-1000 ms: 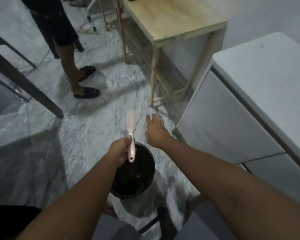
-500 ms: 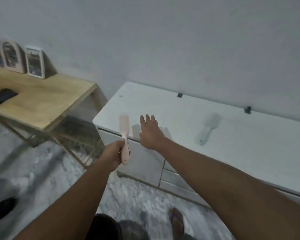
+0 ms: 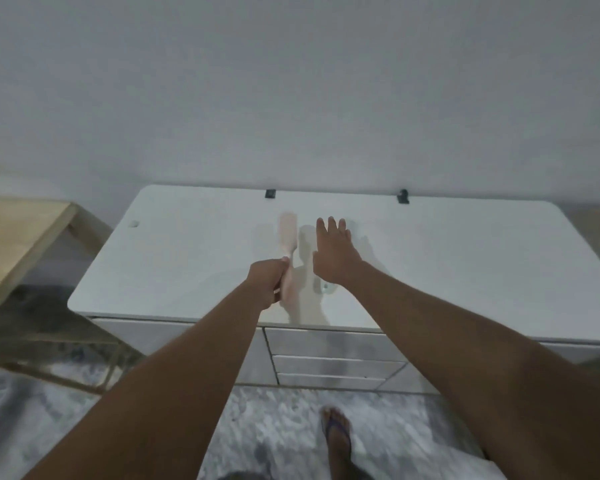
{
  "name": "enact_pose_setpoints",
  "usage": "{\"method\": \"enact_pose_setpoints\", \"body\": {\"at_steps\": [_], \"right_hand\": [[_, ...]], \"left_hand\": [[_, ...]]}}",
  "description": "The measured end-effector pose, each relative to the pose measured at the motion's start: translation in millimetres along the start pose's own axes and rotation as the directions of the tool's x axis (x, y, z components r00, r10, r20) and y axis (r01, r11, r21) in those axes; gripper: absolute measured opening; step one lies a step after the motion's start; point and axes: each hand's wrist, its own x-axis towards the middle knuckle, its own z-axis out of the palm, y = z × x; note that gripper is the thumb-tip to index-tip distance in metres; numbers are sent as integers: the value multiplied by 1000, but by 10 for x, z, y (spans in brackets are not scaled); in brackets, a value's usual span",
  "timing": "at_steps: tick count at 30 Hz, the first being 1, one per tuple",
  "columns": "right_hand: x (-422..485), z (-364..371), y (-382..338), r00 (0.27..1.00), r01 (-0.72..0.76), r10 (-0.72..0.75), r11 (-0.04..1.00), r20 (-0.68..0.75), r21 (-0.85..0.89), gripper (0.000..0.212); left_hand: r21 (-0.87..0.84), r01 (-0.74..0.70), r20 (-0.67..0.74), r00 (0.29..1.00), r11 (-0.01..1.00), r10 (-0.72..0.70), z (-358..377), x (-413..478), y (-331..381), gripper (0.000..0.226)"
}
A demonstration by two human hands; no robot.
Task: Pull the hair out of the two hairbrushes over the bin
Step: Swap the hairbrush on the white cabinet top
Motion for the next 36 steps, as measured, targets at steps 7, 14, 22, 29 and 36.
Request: {"method": "enact_pose_setpoints", "body": {"at_steps": [7,14,22,29,36], "right_hand": [[287,76,230,999,-29,29,999,20,22,75],[370,130,273,998,-39,38,999,42,15,76],[370,140,334,999,-44,44,999,27,19,77],[331,174,371,998,-55,54,998,26,39,77],[198,53,334,995,-95,97,982,-2,165,77]], "left_hand": [[295,-93,-75,990,951,120,279,391,86,22],[670,-200,-54,947,715,315,439,388,114,28],[733,-227,-41,926,641,375,505,389,86,16],[719,-239,-42,923,652,383,484,400,95,26],[720,-280,-18,907,636,420,421,412,182,45]]}}
